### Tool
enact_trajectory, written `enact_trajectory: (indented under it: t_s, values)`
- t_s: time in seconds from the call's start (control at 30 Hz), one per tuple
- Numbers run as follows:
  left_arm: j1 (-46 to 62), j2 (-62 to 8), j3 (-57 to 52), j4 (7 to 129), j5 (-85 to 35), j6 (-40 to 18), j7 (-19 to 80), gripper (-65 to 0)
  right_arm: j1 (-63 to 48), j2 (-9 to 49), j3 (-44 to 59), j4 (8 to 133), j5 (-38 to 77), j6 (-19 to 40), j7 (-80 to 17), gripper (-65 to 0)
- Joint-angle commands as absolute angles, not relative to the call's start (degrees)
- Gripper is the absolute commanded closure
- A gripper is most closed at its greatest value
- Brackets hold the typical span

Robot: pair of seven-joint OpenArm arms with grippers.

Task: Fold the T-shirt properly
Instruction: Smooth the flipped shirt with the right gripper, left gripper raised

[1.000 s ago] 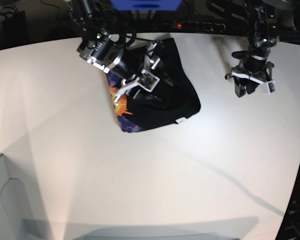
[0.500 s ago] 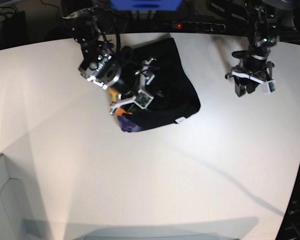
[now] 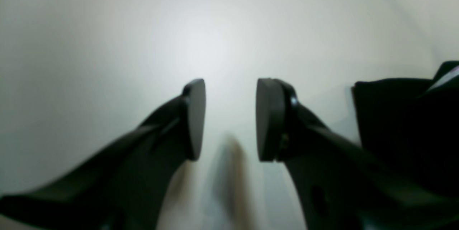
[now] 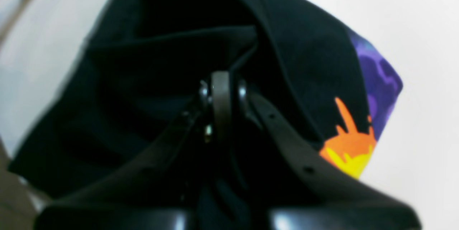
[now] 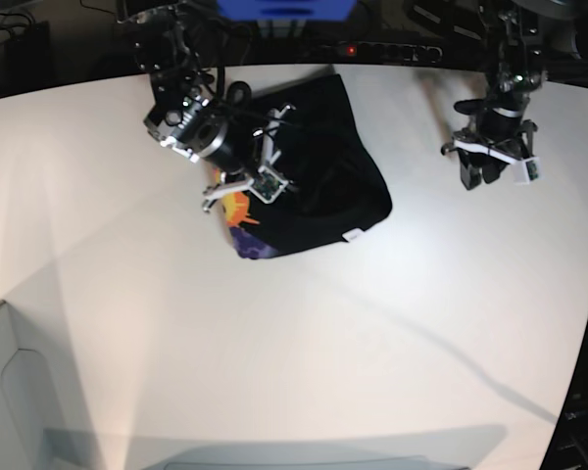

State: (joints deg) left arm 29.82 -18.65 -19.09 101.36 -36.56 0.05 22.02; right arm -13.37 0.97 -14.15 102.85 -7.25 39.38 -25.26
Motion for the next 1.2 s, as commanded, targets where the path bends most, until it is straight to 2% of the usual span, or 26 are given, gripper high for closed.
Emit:
enact_trajectory:
  t_s: [0.0,0.3,0.53,0.73,0.87,1.03,1.17]
  values:
    - [29.8,-19.2,-19.6,102.4,-36.7,-0.3,20.7,-23.0,-13.6,0.6,-14.4,105.3,-6.1,40.0,-23.6,0.0]
    - [29.8,-19.2,-20.0,103.4,-36.7,-0.3,20.7,-23.0,-19.8,1.0,-23.5,112.4,-6.3,40.0,-23.6,0.0]
    - [30.0,-17.4,-26.7,107.0,-36.8,-0.3,20.7,-23.0,-20.4,6.3,-29.9,112.2,-6.4,40.0,-24.2,-0.6]
    - [30.0,-16.7,-29.8,107.3,-36.8,-0.3,20.7,-23.0,-20.9,8.9,-32.1,112.4,-6.4,40.0,-24.2,-16.5]
    - [30.1,-16.7,-30.0,107.3,-36.8,-0.3,20.7,-23.0,-22.0,9.5,-31.9,113.4,-6.4,40.0,-24.1,-22.4]
    - [31.1,-16.7,-30.8,107.4,-37.4,-0.3,20.7,-23.0,-21.8,11.8,-31.6,116.7,-6.0,40.0,-23.6,-25.1]
    - [31.4,-17.2,-34.6,107.3,-45.0,-0.3,22.3,-23.0,-21.1,11.4,-27.4,117.0,-6.0,40.0,-21.8,-24.9]
